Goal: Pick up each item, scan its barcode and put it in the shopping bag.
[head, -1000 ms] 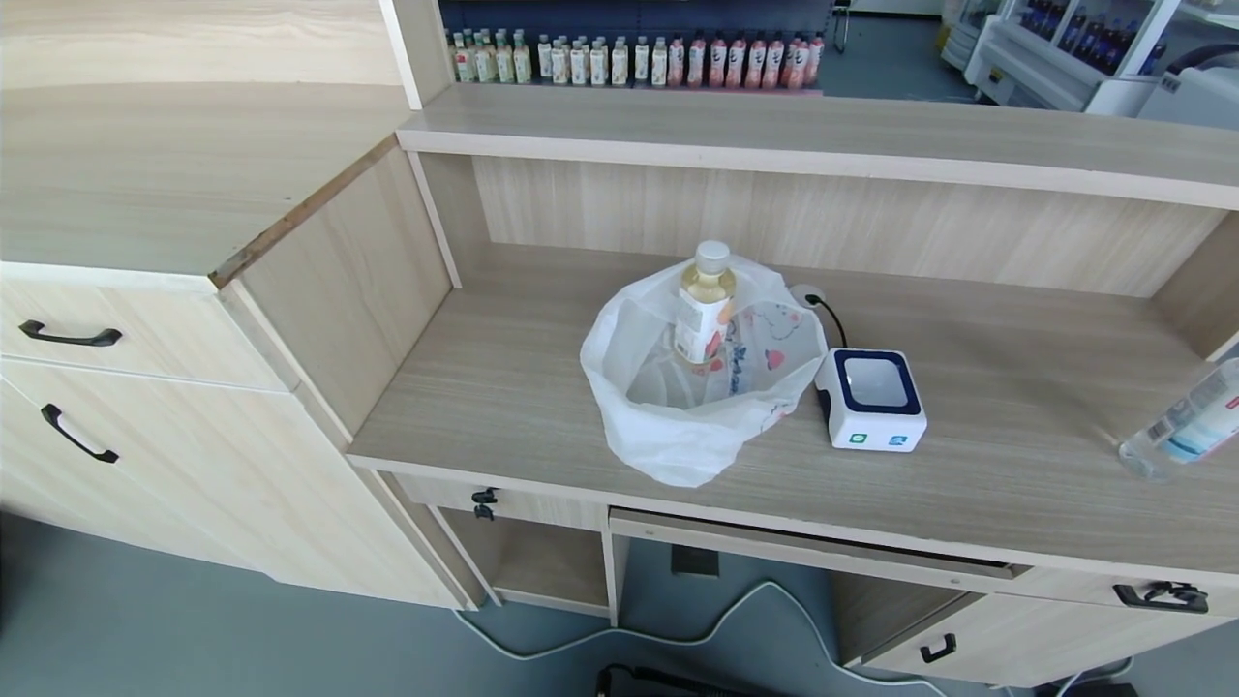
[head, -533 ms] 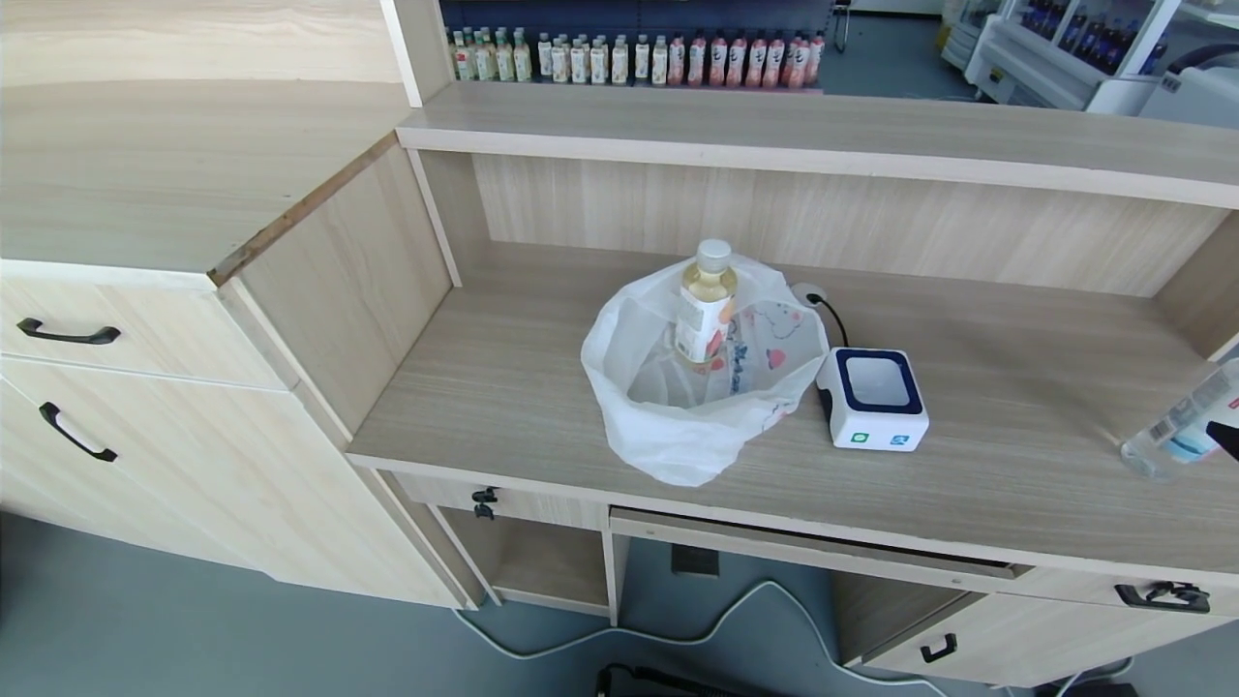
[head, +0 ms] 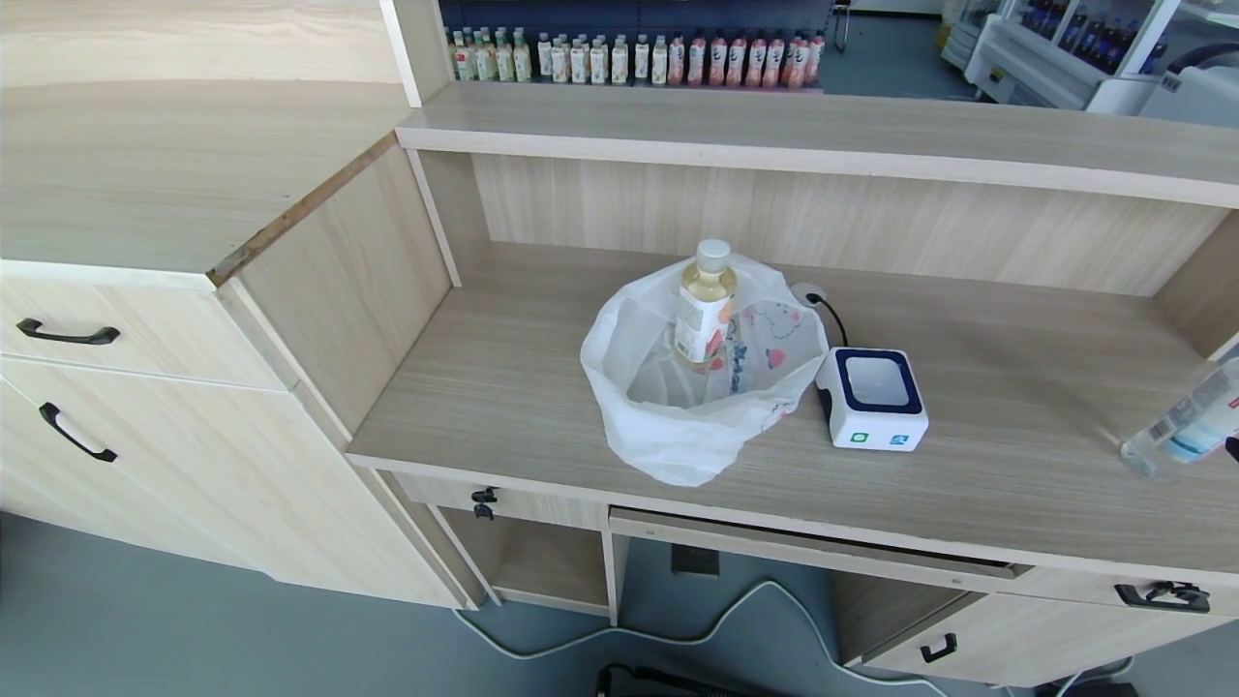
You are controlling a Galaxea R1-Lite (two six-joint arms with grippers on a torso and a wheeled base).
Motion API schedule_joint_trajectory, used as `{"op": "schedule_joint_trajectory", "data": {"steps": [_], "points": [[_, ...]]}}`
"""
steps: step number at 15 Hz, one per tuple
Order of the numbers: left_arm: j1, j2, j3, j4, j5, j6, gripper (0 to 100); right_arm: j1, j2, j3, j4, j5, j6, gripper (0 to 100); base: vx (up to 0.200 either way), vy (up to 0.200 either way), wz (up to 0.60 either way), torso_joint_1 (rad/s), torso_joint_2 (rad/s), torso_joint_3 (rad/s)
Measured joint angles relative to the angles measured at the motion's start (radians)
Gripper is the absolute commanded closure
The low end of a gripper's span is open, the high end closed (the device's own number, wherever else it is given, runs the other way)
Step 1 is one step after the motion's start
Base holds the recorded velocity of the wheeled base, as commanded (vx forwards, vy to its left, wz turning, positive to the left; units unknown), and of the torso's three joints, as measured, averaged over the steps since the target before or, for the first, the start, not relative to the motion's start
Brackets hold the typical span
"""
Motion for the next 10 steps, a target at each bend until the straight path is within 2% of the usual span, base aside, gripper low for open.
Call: {"op": "schedule_joint_trajectory", "data": {"steps": [4,10], "points": [[0.0,0.0,0.0,0.0,0.0,0.0,0,0.024,0.057,-0.013,-0.109,0.0,0.14,0,0.0,0.0,0.0,0.0,0.0,0.0],[0.0,0.0,0.0,0.0,0.0,0.0,0,0.059,0.12,-0.037,-0.13,0.001,0.144,0,0.0,0.0,0.0,0.0,0.0,0.0]]}}
